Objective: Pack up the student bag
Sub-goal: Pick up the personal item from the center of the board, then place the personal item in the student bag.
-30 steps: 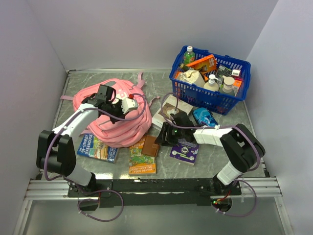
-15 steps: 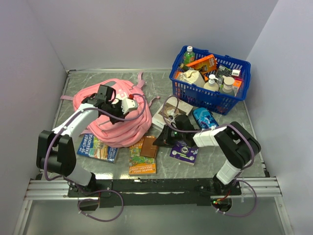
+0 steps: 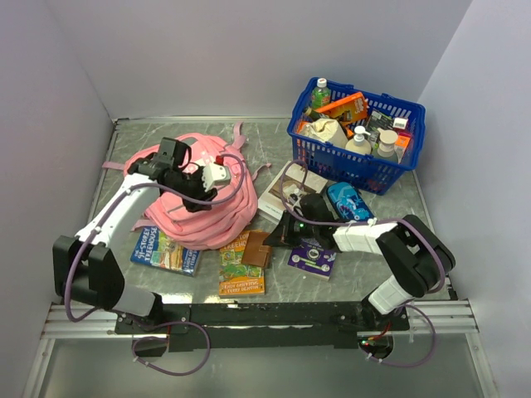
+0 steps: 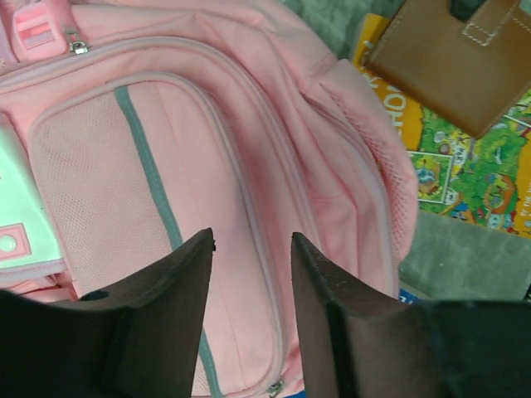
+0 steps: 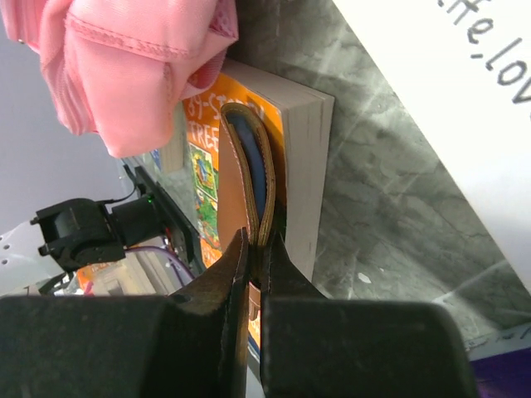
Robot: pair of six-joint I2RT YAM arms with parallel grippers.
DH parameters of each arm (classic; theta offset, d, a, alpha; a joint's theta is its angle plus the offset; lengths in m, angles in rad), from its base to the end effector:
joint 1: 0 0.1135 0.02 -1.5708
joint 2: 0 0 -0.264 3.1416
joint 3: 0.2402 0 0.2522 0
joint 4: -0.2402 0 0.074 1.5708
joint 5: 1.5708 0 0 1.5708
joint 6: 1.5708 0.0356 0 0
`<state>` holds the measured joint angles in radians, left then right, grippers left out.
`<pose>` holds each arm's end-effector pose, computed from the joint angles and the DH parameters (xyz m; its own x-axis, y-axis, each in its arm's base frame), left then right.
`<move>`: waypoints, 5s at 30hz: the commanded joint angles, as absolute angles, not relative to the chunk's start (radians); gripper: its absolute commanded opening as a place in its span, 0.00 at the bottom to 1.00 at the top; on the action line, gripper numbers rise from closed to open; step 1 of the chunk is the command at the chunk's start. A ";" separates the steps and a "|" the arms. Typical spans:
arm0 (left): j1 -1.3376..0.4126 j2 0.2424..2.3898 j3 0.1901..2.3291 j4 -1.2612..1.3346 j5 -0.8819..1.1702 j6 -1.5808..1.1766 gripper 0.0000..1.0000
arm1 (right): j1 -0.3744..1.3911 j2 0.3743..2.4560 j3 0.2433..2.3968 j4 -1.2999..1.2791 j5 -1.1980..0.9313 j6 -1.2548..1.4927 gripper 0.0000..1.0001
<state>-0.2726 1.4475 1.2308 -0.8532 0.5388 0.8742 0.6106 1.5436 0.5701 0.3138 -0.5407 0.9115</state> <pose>0.2742 -0.0956 0.2897 -0.1827 0.7347 -0.6533 0.9485 0.3067 0.0796 0.2212 0.1772 0.1445 -0.9595 0.1556 -0.2347 -0.1083 0.5652 0.8178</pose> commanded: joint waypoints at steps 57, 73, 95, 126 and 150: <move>-0.311 1.364 0.992 -0.497 0.308 0.787 0.34 | 0.578 1.640 1.087 0.153 -0.376 1.005 0.00; -0.311 1.370 0.980 -0.514 0.261 0.842 0.37 | 0.661 1.764 1.212 -0.101 -0.295 0.930 0.00; -0.319 1.276 1.150 -0.557 0.330 0.700 0.01 | 0.696 1.815 1.095 -0.143 -0.299 0.894 0.00; -0.302 1.192 1.035 -0.509 0.354 0.580 0.01 | 0.641 1.700 1.187 0.092 -0.547 0.999 0.00; -0.327 1.190 1.199 -0.624 0.557 0.423 0.01 | 0.713 1.856 1.442 0.009 -0.098 1.270 0.00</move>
<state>-0.3073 1.2213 1.0966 -0.6312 0.3737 0.5102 0.6800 1.8706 1.3647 -0.0666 -0.2409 1.1885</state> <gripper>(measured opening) 0.043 0.049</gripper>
